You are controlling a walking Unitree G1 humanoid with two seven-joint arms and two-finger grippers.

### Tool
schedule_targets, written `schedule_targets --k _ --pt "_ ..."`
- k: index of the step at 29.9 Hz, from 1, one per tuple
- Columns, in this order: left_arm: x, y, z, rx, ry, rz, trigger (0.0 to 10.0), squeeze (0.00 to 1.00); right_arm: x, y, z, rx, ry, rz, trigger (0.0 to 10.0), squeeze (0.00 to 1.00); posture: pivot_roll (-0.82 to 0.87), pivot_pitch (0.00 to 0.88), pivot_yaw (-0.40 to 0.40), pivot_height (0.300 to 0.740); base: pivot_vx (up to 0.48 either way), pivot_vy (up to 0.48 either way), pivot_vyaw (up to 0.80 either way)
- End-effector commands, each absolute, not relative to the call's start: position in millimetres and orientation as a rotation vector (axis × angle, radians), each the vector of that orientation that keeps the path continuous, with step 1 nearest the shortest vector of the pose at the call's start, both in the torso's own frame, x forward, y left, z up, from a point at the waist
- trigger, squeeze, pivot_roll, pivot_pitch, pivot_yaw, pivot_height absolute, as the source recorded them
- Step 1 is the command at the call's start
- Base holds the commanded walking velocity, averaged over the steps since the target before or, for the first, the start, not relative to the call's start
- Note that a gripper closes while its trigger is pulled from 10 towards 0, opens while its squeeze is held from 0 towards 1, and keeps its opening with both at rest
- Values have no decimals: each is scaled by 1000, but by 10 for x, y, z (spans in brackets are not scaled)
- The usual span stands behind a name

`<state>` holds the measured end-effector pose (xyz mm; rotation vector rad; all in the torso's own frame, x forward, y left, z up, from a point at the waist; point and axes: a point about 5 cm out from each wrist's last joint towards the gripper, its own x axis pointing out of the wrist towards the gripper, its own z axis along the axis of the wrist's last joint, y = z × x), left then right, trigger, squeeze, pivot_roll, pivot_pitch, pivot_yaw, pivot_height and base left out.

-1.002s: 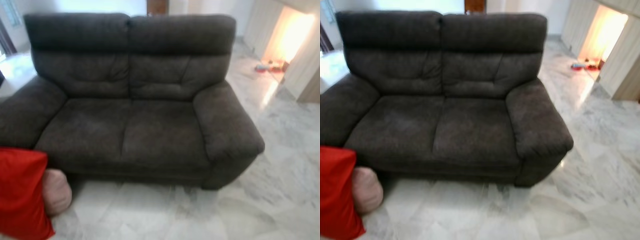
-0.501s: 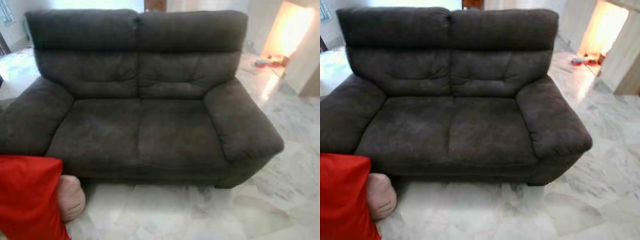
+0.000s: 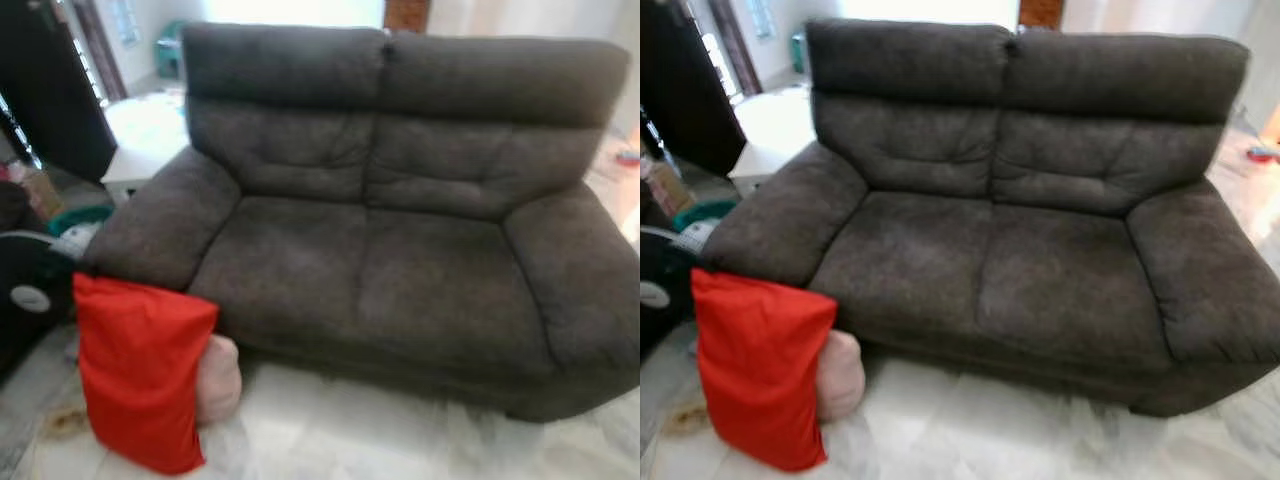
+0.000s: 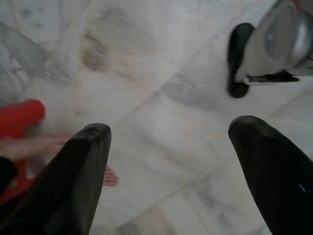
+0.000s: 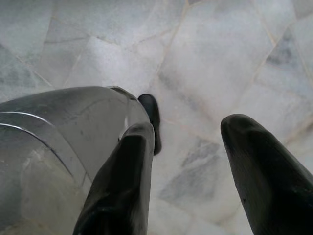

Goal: Move the pillow to the sofa from floor

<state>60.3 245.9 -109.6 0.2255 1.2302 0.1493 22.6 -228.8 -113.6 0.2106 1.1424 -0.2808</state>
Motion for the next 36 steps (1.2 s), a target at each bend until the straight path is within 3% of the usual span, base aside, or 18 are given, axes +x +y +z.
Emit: schedule_targets --k 1,36 --pt "620 2424 -1103 208 1228 151 10000 0 156 -2331 -1131 213 1154 -308 10000 0 71 0 -14 740 0 330 0" --pt "608 2432 -1102 206 1230 153 10000 0 152 -2329 -1130 230 1144 -327 10000 0 72 0 -13 740 0 328 0"
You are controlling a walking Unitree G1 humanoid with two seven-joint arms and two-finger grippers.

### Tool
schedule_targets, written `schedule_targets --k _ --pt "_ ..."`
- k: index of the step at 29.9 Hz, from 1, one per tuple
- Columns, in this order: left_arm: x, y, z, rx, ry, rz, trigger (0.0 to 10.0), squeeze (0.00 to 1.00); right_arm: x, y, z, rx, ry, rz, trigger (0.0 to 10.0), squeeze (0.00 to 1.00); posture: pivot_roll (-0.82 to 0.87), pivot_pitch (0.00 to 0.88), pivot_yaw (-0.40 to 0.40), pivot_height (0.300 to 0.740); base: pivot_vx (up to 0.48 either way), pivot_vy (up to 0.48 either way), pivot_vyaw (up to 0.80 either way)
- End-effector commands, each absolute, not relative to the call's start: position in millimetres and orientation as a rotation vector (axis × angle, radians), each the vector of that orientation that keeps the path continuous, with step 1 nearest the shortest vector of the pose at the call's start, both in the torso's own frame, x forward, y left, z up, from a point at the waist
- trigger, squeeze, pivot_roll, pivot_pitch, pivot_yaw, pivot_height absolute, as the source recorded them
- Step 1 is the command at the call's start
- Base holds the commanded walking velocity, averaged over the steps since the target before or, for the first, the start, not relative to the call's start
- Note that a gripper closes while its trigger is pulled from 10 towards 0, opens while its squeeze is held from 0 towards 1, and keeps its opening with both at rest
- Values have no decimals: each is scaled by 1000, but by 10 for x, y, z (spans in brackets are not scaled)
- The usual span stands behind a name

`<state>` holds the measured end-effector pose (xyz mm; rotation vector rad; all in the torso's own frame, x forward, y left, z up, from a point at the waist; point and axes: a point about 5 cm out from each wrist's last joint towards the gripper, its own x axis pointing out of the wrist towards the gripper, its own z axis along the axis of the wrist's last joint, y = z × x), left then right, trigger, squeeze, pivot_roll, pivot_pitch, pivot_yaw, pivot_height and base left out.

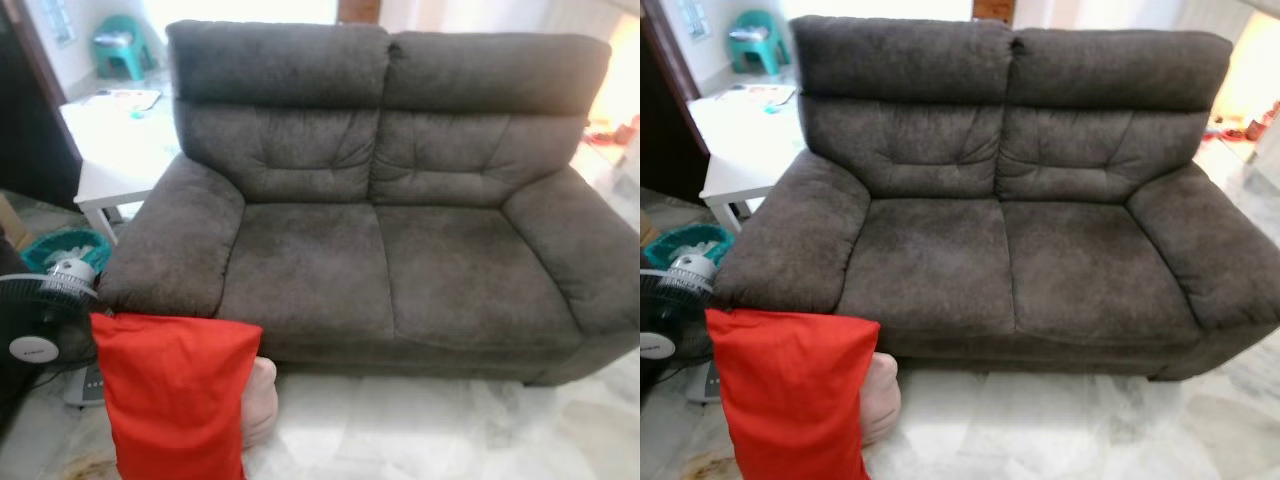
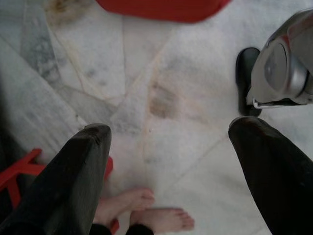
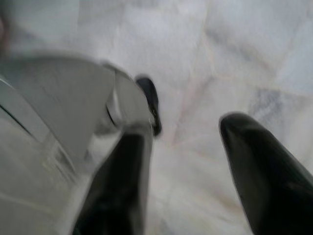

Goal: Move the pillow to the sofa from floor

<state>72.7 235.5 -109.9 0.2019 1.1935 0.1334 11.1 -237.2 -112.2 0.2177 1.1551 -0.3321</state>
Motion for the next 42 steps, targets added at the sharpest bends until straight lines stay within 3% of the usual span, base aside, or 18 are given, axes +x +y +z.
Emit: schedule_targets --k 1,42 --pt "606 2434 -1102 206 1230 154 10000 0 151 -2328 -1130 232 1144 -327 10000 0 72 0 -13 740 0 330 0" --pt "583 2447 -1104 208 1241 153 10000 0 147 -2321 -1132 229 1149 -314 10000 0 74 0 -11 740 0 328 0"
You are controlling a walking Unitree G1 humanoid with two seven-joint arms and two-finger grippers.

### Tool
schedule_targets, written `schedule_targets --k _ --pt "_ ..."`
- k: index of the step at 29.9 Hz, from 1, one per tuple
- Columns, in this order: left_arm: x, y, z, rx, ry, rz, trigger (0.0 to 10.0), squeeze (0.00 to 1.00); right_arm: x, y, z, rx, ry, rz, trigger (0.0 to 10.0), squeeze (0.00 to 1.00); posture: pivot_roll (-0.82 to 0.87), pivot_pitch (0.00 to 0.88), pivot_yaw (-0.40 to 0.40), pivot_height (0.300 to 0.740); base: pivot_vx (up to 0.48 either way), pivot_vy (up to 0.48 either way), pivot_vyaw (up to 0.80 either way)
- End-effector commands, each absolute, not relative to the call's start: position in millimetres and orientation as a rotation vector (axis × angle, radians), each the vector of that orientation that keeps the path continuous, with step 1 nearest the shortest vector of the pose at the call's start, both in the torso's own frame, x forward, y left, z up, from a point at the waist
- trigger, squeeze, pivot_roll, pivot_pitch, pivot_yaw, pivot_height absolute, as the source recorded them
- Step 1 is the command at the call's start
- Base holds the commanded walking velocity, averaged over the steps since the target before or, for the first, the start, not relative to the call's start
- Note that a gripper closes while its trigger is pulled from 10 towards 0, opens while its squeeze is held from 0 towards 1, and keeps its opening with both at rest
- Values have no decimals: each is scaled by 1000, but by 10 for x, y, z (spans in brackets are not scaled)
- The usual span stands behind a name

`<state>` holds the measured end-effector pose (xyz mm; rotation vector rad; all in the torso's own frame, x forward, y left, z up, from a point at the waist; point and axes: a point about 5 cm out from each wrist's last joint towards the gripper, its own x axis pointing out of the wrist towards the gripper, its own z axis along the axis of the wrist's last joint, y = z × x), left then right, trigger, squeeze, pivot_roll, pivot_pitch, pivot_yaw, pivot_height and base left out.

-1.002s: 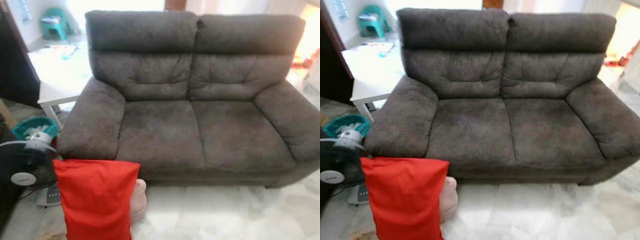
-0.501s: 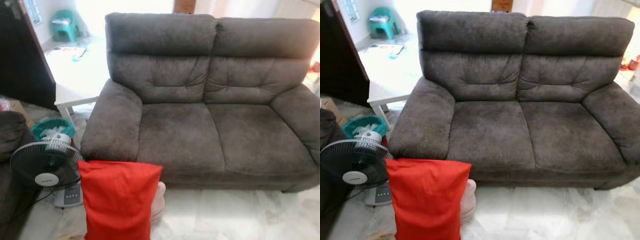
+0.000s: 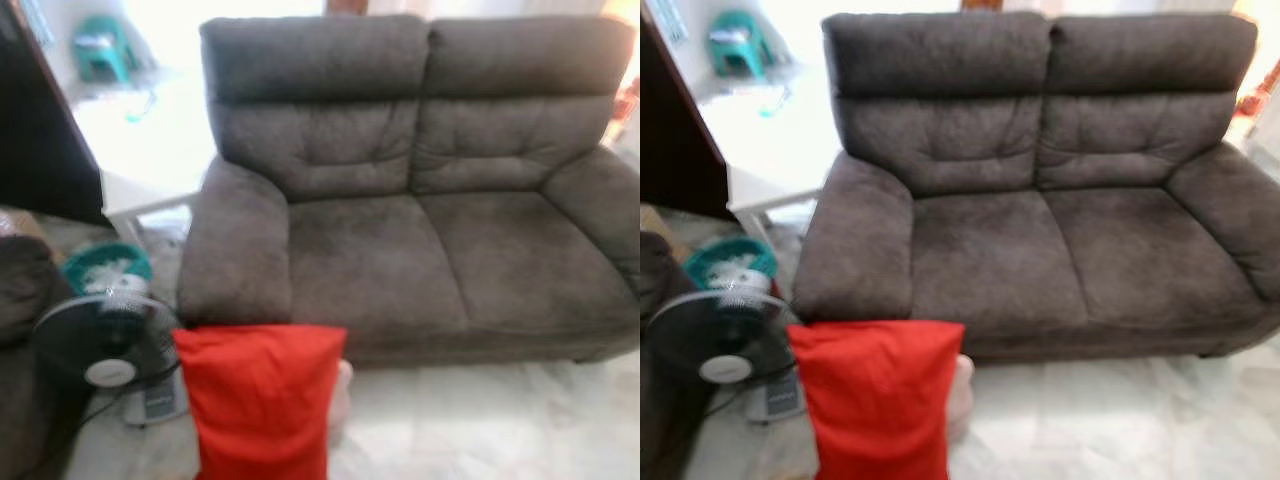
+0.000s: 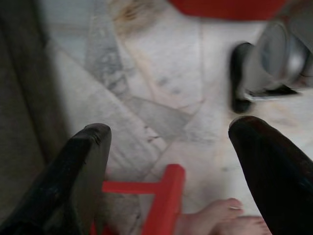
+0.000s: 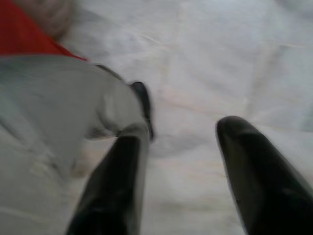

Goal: Move the pillow to the sofa from floor

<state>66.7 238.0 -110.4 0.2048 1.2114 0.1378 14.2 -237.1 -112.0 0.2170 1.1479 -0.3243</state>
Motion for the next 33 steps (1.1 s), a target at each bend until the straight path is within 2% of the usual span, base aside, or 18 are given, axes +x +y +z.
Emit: schedule_targets --k 1,5,33 --pt "583 2447 -1104 208 1241 153 10000 0 147 -2321 -1132 229 1149 -314 10000 0 74 0 -11 740 0 330 0" --pt "580 2455 -1102 208 1241 156 10000 0 150 -2319 -1132 229 1149 -313 10000 0 75 0 -10 740 0 312 0" --pt "628 2421 -1100 182 1217 146 10000 0 153 -2325 -1130 232 1144 -317 10000 0 82 0 -10 740 0 0 0"
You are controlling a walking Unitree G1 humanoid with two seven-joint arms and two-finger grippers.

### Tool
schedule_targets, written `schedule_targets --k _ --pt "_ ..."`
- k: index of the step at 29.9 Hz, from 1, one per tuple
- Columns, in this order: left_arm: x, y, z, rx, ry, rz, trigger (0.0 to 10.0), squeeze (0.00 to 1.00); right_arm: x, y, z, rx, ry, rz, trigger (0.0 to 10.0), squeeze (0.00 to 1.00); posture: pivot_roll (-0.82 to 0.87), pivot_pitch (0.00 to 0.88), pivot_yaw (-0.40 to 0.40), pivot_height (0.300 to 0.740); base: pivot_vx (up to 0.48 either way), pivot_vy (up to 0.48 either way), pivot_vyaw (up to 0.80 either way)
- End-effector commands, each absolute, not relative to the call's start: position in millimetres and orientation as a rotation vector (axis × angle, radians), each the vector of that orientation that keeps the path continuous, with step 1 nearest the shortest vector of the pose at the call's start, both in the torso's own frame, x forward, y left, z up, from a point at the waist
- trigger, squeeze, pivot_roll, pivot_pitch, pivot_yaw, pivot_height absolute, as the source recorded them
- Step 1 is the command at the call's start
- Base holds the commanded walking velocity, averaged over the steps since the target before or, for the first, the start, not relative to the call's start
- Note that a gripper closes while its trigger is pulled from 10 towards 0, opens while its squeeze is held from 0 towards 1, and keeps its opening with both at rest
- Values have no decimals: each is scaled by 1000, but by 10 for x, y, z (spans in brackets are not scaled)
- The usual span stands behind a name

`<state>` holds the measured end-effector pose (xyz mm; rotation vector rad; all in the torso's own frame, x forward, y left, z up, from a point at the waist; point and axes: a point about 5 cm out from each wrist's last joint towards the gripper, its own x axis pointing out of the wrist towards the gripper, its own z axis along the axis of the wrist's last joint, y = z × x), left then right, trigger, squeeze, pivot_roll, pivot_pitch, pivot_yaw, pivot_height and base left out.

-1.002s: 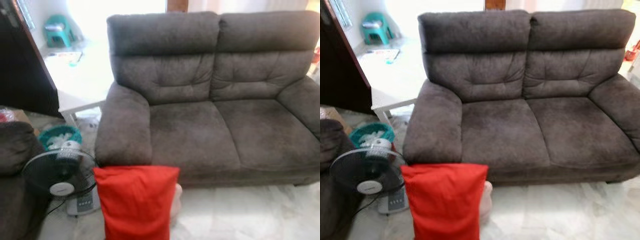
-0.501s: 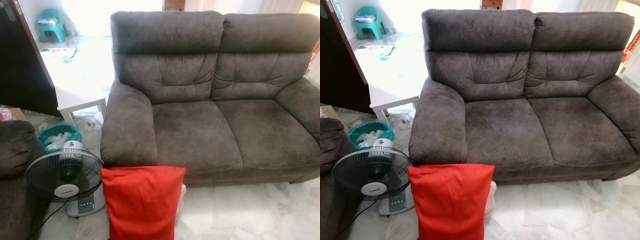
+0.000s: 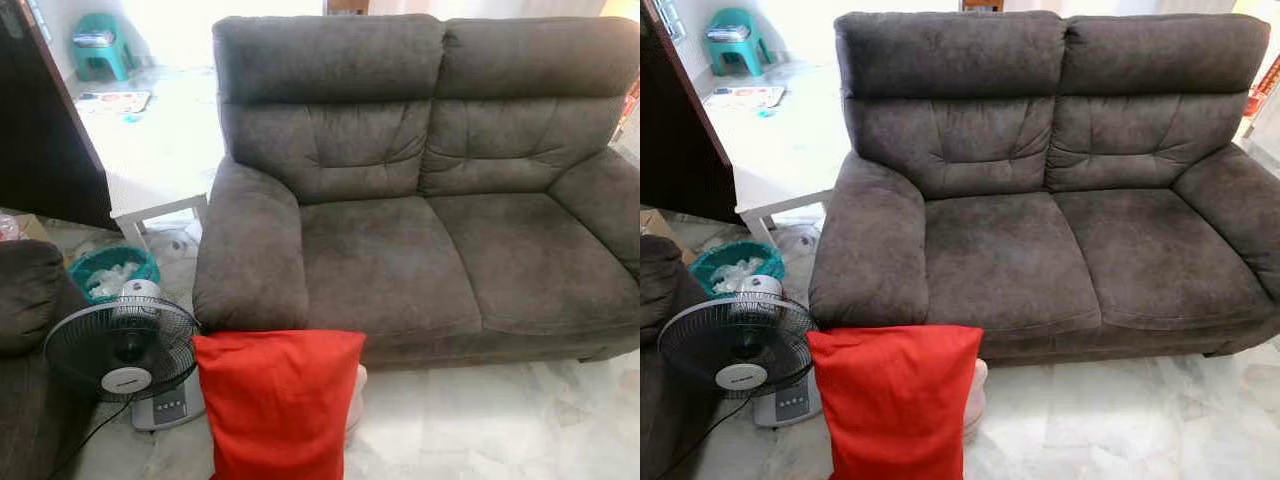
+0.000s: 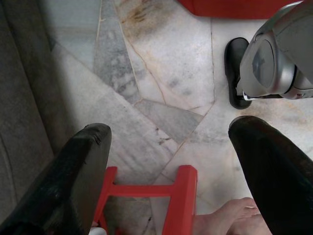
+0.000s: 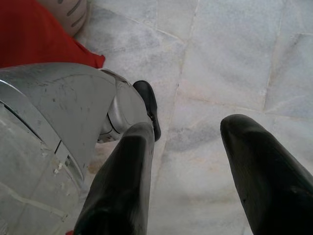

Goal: Move the pillow to the sofa from floor

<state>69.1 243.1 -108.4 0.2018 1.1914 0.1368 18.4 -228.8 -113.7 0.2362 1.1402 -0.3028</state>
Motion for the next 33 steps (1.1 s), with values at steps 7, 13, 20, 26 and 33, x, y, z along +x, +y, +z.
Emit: schedule_targets --k 7,13,20,26,33 --pt "626 2418 -1101 186 1218 140 10000 0 167 -2337 -1123 193 1140 -297 10000 0 83 0 -10 740 0 0 414" --pt "620 2419 -1102 188 1221 139 10000 0 164 -2336 -1124 202 1141 -302 10000 0 84 0 -11 740 0 0 800" --pt "615 2417 -1103 191 1222 134 10000 0 163 -2334 -1125 196 1146 -292 10000 0 84 0 -11 740 0 0 800" --pt "611 2414 -1105 195 1223 131 10000 0 163 -2336 -1125 195 1148 -290 10000 0 84 0 -12 740 0 0 800" --pt "613 2408 -1106 196 1223 127 10000 0 159 -2336 -1126 209 1144 -303 10000 0 85 0 -13 740 0 0 496"
